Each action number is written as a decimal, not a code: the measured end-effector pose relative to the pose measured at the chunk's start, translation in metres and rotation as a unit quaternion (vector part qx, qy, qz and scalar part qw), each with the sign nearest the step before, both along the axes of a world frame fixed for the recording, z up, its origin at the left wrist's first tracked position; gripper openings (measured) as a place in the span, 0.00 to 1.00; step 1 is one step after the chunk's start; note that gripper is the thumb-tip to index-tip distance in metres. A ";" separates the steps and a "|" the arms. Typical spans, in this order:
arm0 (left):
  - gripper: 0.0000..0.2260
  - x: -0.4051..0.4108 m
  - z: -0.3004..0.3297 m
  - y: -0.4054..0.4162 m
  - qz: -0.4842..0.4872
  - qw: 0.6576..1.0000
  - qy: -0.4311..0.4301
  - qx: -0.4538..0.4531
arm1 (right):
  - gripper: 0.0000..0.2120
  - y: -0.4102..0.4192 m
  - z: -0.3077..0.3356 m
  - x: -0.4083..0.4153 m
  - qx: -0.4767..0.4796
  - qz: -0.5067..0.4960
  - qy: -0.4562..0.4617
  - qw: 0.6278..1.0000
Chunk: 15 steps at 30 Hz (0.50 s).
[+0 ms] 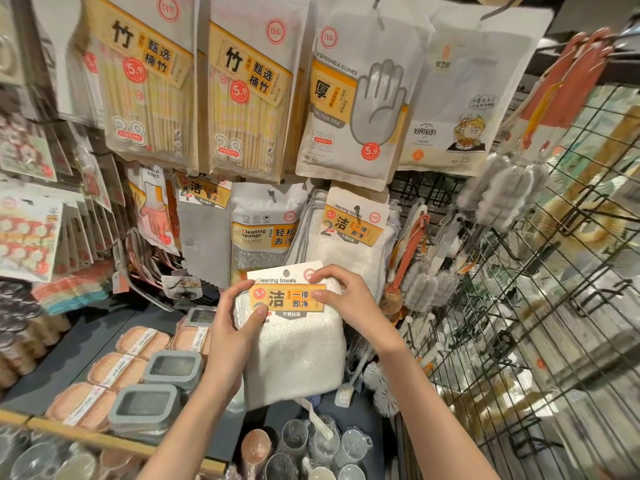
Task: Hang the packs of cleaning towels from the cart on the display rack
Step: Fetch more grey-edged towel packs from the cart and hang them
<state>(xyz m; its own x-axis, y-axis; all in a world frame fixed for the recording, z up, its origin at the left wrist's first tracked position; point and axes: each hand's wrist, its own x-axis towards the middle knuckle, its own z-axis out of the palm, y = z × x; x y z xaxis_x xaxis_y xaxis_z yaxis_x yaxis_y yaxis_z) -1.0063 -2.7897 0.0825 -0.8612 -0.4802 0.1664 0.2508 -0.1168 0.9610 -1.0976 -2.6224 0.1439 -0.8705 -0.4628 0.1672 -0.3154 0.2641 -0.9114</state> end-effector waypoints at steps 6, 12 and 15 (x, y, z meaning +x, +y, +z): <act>0.14 -0.006 -0.003 -0.001 -0.047 0.998 -0.013 0.032 | 0.09 0.010 0.007 -0.005 -0.055 -0.068 0.008 0.996; 0.14 -0.009 -0.003 0.000 -0.074 0.997 -0.015 0.036 | 0.11 0.023 0.017 -0.013 -0.059 -0.103 0.052 0.992; 0.14 -0.007 -0.002 -0.002 -0.094 0.995 0.001 0.028 | 0.14 0.032 0.019 -0.019 -0.085 -0.135 0.066 0.985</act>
<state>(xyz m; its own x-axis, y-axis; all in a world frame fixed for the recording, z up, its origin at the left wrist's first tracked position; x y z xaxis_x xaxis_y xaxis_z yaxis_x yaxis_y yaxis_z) -1.0135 -2.7915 0.0806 -0.9365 -0.3189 0.1455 0.2211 -0.2152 0.9512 -1.1168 -2.5909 0.1631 -0.9234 -0.1726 0.3427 -0.3737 0.2012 -0.9055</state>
